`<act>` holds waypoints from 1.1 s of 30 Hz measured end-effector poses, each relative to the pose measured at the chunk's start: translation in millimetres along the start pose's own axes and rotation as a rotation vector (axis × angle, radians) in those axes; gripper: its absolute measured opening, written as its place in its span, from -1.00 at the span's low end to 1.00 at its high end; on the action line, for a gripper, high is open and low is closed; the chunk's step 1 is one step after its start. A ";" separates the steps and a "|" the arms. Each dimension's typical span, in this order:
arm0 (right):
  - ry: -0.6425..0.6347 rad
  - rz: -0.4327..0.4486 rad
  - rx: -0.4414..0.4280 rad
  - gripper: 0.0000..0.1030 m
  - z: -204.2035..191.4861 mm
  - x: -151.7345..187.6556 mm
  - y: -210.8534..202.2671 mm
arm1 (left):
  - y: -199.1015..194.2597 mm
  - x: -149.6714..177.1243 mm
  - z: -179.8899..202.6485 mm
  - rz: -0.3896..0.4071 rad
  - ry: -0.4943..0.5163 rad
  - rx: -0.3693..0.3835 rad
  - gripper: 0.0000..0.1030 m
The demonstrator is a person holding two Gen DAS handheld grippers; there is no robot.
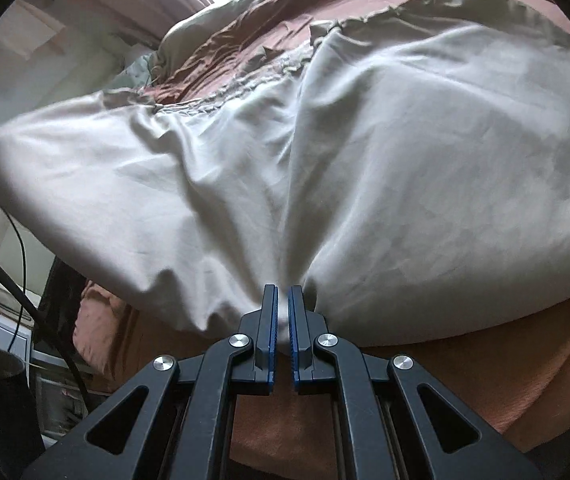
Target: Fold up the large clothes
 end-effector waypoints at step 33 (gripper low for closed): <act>0.152 0.307 0.099 0.76 119.2 57.2 -202.9 | 254.9 58.3 217.3 -0.396 0.292 0.087 -0.71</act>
Point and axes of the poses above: each gripper's, at about its wrist camera, not at the fingertips, and y roughly the way its jaws point, z to its right, x to its underside, the point moved 1 cm from there along y, roughly the way its jaws point, and after that the axes turned 9 degrees about -x, right-handed, at the moved point
